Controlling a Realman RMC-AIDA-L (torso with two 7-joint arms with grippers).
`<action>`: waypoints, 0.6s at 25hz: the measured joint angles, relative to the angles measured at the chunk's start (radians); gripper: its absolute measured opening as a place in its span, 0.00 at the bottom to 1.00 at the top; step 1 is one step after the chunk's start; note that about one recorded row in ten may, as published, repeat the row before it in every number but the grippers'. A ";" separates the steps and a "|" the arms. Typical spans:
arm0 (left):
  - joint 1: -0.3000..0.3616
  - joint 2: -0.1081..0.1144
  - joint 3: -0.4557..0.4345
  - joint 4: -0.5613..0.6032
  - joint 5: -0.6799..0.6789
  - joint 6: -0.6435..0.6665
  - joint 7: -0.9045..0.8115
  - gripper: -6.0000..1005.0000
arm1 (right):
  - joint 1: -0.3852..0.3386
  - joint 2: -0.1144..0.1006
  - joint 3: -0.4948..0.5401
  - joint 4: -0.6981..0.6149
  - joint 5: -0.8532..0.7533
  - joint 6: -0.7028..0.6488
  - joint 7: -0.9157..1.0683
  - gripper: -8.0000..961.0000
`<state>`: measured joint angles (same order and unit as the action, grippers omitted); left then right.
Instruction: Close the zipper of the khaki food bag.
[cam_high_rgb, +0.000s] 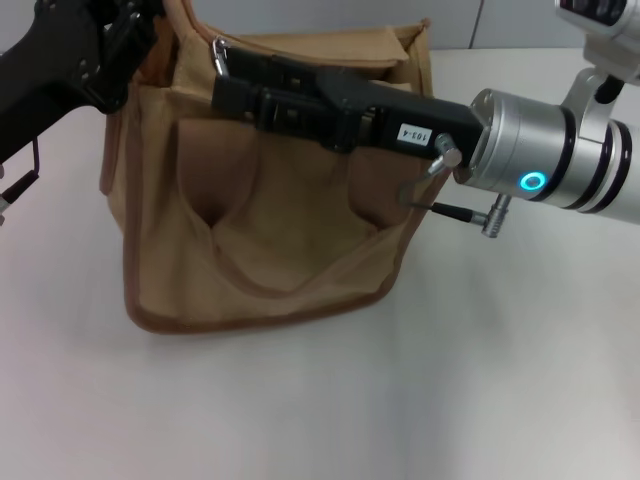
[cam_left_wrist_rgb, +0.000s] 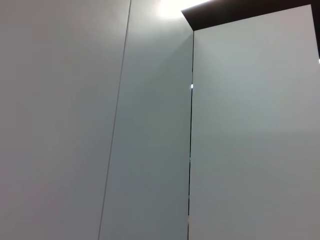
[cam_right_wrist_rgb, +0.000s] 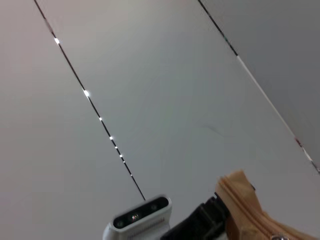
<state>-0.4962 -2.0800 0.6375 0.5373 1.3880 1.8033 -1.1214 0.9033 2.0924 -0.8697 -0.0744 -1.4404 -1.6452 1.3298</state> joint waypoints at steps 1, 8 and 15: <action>-0.001 0.000 0.000 -0.003 0.000 -0.004 0.005 0.05 | -0.003 0.000 -0.001 0.001 0.003 0.013 0.000 0.78; -0.001 0.000 0.002 -0.007 0.000 -0.010 0.008 0.05 | -0.021 0.000 0.002 -0.002 0.019 -0.004 0.004 0.78; -0.011 0.000 0.000 -0.030 0.000 -0.011 0.008 0.05 | -0.009 0.000 -0.001 0.013 0.016 0.017 0.014 0.78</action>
<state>-0.5072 -2.0800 0.6375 0.5072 1.3878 1.7925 -1.1136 0.8942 2.0923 -0.8710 -0.0618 -1.4247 -1.6287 1.3439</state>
